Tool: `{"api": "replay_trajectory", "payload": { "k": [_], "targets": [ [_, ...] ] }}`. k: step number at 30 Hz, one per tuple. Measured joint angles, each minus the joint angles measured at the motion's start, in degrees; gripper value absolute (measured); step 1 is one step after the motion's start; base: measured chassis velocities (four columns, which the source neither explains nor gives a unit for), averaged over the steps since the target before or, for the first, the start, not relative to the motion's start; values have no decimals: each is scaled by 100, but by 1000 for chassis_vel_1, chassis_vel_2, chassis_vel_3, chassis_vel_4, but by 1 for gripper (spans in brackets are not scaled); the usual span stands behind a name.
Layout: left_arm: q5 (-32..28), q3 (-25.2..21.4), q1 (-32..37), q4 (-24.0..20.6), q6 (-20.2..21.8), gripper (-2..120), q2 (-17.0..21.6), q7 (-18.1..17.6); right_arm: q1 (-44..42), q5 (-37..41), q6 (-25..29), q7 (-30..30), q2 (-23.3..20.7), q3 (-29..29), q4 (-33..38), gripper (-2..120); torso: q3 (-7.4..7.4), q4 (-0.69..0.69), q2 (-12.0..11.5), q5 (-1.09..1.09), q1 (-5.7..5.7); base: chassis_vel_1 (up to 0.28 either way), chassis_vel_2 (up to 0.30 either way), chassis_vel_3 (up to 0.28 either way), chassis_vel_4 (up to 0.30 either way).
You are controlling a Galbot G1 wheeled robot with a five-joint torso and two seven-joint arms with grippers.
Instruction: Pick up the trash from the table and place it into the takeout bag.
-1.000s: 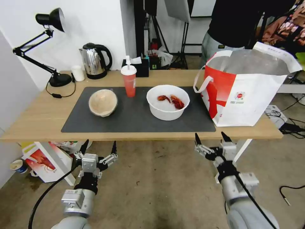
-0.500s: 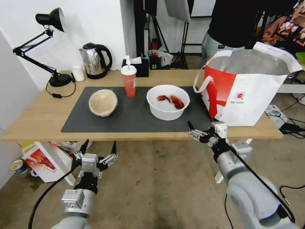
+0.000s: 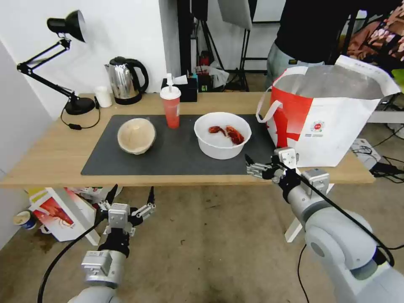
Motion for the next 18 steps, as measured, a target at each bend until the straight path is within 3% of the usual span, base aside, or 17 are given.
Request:
{"api": "replay_trajectory", "payload": {
  "k": [1,4,7,13,18],
  "targets": [
    [0,0,0,0,0,100,0,0,0,0,0,0,0,0,0,100,0,0,0,0,0,0,0,0,0],
    [0,0,0,0,0,100,0,0,414,126,447,-509,-538,138,47,100,-1,0,0,-5,0,0,0,0,0],
    [0,-1,0,0,0,100,0,0,450,139,490,-568,-588,144,46,100,0,-1,0,4,0,0,0,0,0],
    [0,0,0,0,0,100,0,0,491,155,504,-603,-612,139,44,100,0,-3,0,1,0,0,0,0,0],
    [0,-1,0,0,0,100,0,0,1058,384,433,-867,-740,-188,-232,100,0,0,0,0,0,0,0,0,0]
  ]
}}
